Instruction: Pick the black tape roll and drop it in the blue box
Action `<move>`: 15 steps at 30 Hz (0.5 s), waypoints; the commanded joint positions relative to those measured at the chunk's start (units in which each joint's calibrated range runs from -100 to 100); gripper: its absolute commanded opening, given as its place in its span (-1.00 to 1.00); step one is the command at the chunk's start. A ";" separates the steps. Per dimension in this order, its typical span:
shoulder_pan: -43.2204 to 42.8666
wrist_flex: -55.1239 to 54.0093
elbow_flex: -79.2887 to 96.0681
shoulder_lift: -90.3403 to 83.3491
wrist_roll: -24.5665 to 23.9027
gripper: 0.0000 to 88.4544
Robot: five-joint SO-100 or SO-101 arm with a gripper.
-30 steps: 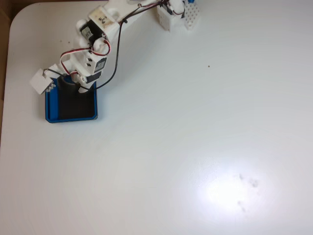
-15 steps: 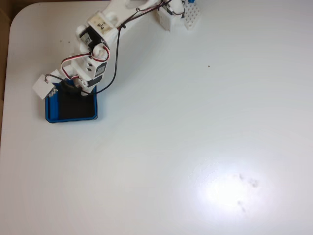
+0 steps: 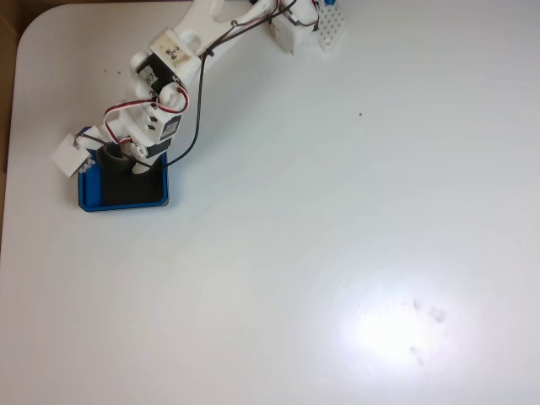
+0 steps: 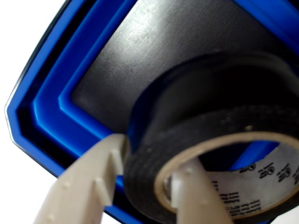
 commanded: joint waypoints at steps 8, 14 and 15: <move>0.18 -0.73 -3.97 -0.63 0.31 -0.94; 0.28 -0.73 -3.88 -0.63 0.31 -0.89; 0.28 -0.73 -3.88 -0.63 0.22 -0.87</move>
